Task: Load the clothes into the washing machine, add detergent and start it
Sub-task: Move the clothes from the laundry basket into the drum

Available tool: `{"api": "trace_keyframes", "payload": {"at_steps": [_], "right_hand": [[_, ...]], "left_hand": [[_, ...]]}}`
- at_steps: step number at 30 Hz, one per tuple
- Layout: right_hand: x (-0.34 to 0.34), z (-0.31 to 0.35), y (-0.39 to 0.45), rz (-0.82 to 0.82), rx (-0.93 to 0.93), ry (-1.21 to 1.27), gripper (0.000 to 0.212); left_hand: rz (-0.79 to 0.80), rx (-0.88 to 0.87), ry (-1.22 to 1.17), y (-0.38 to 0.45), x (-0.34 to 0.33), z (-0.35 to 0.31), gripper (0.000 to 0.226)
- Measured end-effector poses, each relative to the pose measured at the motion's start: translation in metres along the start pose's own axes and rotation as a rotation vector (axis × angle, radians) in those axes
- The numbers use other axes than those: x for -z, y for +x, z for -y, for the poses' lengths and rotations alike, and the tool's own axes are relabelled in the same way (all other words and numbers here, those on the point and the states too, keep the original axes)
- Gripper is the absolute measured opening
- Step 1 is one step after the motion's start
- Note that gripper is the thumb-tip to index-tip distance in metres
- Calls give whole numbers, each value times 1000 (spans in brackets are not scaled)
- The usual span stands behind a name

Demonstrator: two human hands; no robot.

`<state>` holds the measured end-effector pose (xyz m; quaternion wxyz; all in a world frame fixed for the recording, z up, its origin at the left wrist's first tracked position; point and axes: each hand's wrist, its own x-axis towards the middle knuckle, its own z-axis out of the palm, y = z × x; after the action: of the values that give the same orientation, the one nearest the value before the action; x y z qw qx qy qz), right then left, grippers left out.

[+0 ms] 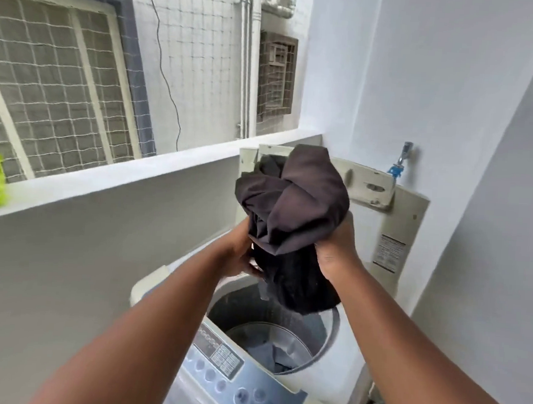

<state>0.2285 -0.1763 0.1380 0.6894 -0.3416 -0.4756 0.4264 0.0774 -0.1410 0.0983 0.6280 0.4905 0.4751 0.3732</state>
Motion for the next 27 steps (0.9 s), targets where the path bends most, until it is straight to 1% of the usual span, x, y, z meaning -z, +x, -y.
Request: {"api": "trace_keyframes", "payload": {"at_steps": [1, 2, 4, 5, 7, 9, 11, 14, 17, 20, 22, 23, 24, 25, 26, 27], "right_hand": [[-8, -6, 5, 37, 6, -37, 30], [-14, -12, 10, 62, 4, -69, 29], [-20, -34, 22, 84, -12, -109, 27], [-21, -46, 28, 84, -29, -107, 26], [-19, -69, 41, 74, -97, -76, 27], [-14, -94, 53, 65, -185, -53, 30], [-6, -119, 63, 44, -265, -94, 34], [6, -154, 70, 28, -355, -147, 37], [19, -182, 73, 77, -376, -286, 32], [30, -208, 74, 119, -431, -389, 24], [39, -225, 74, 104, -501, -433, 26], [44, -235, 73, 112, -526, -505, 25], [50, -246, 72, 126, -539, -613, 18], [54, -256, 71, 125, -564, -688, 7], [59, -264, 70, 124, -614, -747, 5], [63, -270, 70, 141, -667, -804, 15]], "left_hand": [[1, 7, -75, 9, 12, 4, 44], [-2, 0, -136, 14, 20, 7, 44], [-33, -14, -177, 27, 34, 14, 34], [-55, -7, -173, 34, 38, 15, 34], [-115, 18, -146, 49, 45, 21, 38], [-180, 50, -133, 73, 52, 34, 36], [-224, 94, -103, 93, 56, 47, 31], [-253, 97, -2, 118, 62, 67, 18], [-297, 126, 49, 141, 69, 88, 22], [-283, 216, 115, 164, 76, 114, 22], [-219, 297, 233, 180, 81, 127, 24], [-143, 360, 305, 190, 83, 134, 26], [-48, 438, 375, 198, 84, 138, 28], [64, 523, 446, 206, 86, 144, 27], [171, 605, 510, 215, 87, 150, 24], [246, 687, 562, 223, 87, 157, 21]]}}
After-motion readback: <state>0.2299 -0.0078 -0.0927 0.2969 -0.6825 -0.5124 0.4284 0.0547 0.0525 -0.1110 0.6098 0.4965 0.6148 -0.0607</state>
